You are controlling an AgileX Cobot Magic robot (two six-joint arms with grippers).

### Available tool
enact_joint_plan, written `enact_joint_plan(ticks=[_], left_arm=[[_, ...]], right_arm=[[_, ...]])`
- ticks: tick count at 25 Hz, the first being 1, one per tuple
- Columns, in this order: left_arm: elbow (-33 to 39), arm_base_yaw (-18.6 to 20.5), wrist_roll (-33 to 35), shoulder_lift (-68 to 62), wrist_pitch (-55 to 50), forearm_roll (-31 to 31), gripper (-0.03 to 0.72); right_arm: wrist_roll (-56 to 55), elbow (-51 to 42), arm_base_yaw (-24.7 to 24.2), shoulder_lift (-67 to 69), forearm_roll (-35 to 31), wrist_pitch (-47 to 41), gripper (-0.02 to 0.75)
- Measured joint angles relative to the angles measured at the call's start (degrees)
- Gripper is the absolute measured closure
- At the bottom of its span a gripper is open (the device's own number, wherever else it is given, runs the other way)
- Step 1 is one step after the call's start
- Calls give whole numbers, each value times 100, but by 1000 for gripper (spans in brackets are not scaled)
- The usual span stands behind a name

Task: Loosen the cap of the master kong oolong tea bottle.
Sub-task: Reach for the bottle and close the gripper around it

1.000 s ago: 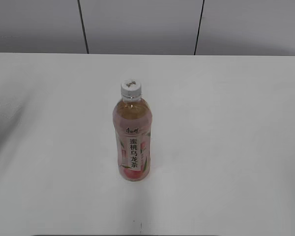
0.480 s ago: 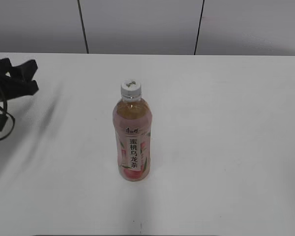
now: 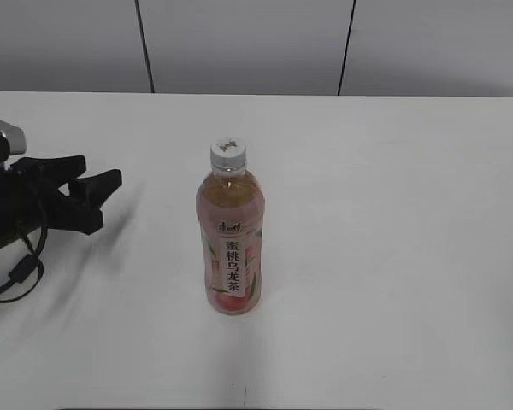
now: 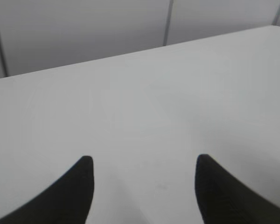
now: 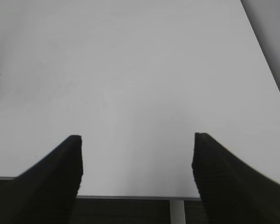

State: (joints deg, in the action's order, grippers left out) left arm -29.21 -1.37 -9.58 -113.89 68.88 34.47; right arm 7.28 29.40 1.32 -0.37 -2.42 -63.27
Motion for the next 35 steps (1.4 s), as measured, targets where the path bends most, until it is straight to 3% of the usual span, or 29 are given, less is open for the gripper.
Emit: enact_joint_plan(ticks=[4, 7, 11, 15, 27, 35], left_arm=[[0, 0, -106, 0, 4, 1103, 244], [0, 0, -271, 0, 4, 1725, 169], [0, 0, -445, 0, 7, 2293, 64], [0, 0, -520, 5, 12, 2704, 57], [0, -29, -1024, 624, 45, 3476, 83], [0, -868, -1138, 646, 40, 3227, 83]], right_arm=[[0, 0, 0, 0, 0, 0, 184], [0, 0, 0, 0, 0, 0, 184], [0, 0, 0, 0, 0, 0, 184], [0, 0, 0, 0, 0, 0, 184], [0, 0, 0, 0, 0, 0, 184], [-5, 0, 0, 0, 0, 0, 184]])
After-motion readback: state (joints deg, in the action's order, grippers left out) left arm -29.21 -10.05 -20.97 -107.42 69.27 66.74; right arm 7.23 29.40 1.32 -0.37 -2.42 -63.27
